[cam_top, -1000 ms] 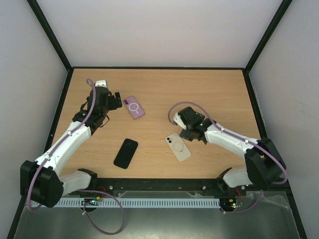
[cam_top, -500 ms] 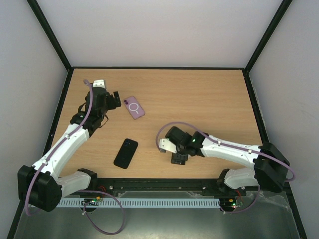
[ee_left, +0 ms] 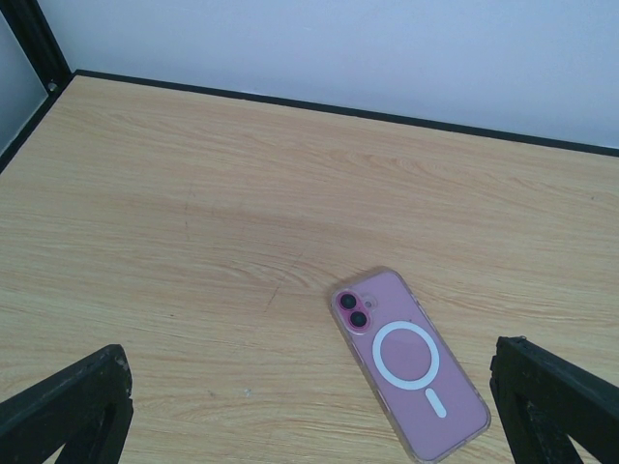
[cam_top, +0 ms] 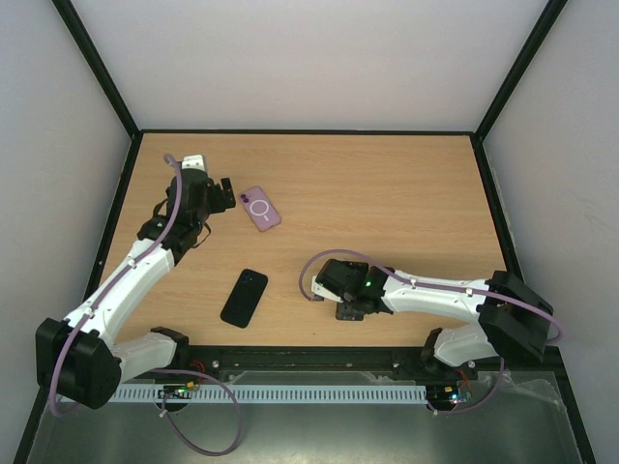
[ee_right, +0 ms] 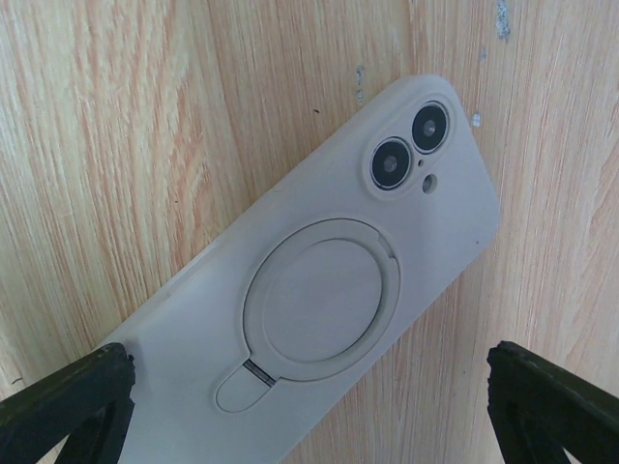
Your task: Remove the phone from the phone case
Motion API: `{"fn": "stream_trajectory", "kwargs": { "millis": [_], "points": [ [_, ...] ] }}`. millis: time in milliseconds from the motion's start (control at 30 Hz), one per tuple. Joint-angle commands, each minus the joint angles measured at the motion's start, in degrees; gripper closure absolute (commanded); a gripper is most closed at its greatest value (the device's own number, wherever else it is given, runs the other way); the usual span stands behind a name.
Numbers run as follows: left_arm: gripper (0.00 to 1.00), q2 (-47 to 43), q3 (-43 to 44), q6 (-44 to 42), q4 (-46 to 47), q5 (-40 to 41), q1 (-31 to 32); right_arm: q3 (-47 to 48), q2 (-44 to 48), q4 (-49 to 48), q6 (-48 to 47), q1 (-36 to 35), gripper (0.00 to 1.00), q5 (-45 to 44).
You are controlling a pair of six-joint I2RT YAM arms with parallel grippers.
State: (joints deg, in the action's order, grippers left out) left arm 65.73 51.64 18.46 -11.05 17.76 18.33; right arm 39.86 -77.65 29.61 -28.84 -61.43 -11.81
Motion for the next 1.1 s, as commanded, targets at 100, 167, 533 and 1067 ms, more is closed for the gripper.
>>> {"fn": "stream_trajectory", "kwargs": {
  "millis": [100, 167, 533, 1067],
  "points": [
    [0.0, 0.71, -0.13, 0.26, 0.49, -0.95, -0.28, 0.86, 1.09, 0.14, 1.07, -0.26, 0.03, 6.35],
    [0.0, 0.65, -0.13, 0.26, 0.5, -0.97, -0.3, 1.32, 0.97, 0.28, 0.42, -0.31, 0.03, 9.02],
    [0.0, 0.34, -0.4, 0.05, 0.48, -0.73, -0.25, -0.44, -4.92, -2.24, 0.86, -0.35, 0.02, -8.78],
    [0.0, 0.42, -0.37, 0.16, 0.24, -1.81, -0.28, 13.05, -4.14, 17.27, -11.73, 30.2, 0.02, 30.32]
  ]
}}
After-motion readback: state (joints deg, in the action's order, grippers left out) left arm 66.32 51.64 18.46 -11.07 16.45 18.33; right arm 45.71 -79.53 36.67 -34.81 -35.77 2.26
